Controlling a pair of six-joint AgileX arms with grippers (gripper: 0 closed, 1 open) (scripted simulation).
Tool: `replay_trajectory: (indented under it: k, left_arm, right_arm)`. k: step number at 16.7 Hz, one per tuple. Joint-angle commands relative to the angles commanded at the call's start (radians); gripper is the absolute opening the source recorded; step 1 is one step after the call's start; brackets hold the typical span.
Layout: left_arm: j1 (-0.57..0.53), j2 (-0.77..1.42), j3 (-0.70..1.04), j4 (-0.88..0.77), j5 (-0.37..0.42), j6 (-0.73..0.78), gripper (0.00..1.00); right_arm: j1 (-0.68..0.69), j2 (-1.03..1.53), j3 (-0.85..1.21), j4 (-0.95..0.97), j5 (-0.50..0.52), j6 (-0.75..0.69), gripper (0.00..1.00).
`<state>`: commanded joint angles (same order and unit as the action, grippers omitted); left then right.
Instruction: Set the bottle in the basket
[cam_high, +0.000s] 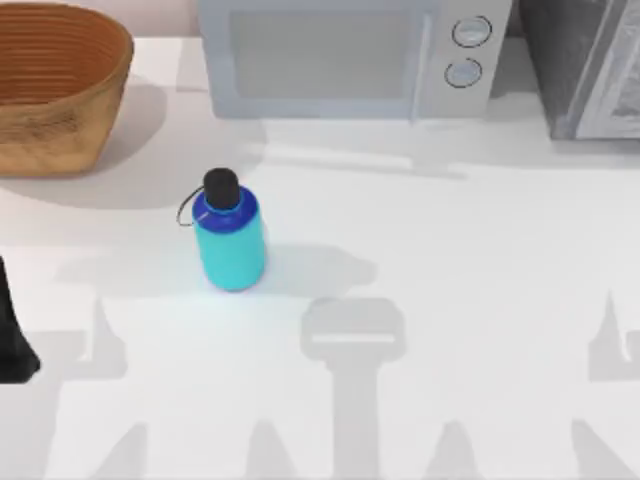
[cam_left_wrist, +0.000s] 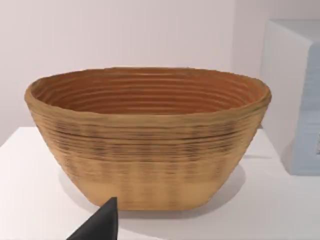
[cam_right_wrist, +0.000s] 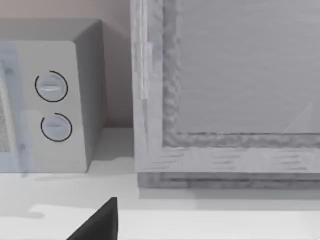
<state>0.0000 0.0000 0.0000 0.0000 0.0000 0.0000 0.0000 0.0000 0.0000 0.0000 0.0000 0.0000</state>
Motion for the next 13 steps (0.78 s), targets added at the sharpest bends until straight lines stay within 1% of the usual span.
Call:
replay_trajectory:
  k: [3,6,9,13]
  left_arm:
    - [-0.002,0.010,0.002,0.010,0.005,0.000,1.00]
    - [-0.012,0.103,0.021,0.096,0.047,0.003,1.00]
    - [-0.024,0.289,0.052,0.253,0.118,0.011,1.00]
    - [-0.038,0.643,0.103,0.536,0.239,0.028,1.00]
  right_arm:
    - [0.000,0.000,0.000,0.000,0.000,0.000,1.00]
    - [0.000,0.000,0.000,0.000,0.000,0.000,1.00]
    - [0.000,0.000,0.000,0.000,0.000,0.000,1.00]
    - [0.000,0.000,0.000,0.000,0.000,0.000,1.00]
